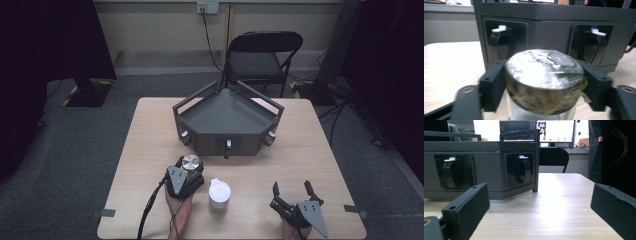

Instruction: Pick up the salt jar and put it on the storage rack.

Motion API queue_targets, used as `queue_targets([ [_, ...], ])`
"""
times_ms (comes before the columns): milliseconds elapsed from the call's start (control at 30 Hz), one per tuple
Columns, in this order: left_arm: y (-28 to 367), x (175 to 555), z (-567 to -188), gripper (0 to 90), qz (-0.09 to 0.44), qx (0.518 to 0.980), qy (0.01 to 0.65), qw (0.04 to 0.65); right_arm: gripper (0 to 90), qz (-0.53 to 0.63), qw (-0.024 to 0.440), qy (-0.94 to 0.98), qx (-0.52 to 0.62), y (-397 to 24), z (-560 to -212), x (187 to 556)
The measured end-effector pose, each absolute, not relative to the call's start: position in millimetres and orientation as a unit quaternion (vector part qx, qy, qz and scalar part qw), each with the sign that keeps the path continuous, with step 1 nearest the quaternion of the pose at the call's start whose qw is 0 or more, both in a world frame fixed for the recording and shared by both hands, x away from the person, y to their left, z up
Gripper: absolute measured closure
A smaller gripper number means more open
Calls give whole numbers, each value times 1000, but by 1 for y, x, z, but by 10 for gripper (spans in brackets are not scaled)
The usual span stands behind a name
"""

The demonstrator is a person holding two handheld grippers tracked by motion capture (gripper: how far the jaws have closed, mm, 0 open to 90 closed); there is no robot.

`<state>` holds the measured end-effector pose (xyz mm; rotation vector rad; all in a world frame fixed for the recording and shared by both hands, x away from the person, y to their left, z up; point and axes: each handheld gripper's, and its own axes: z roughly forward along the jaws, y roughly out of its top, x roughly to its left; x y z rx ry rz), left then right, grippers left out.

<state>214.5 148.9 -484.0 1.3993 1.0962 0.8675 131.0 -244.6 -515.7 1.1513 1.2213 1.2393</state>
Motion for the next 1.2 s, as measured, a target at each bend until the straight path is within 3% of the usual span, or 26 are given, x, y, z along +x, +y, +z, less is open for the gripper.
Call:
queue_targets([
  [1200, 157, 214, -472, 348, 360, 599, 438, 566, 10, 512, 504, 505, 478, -244, -516, 131],
])
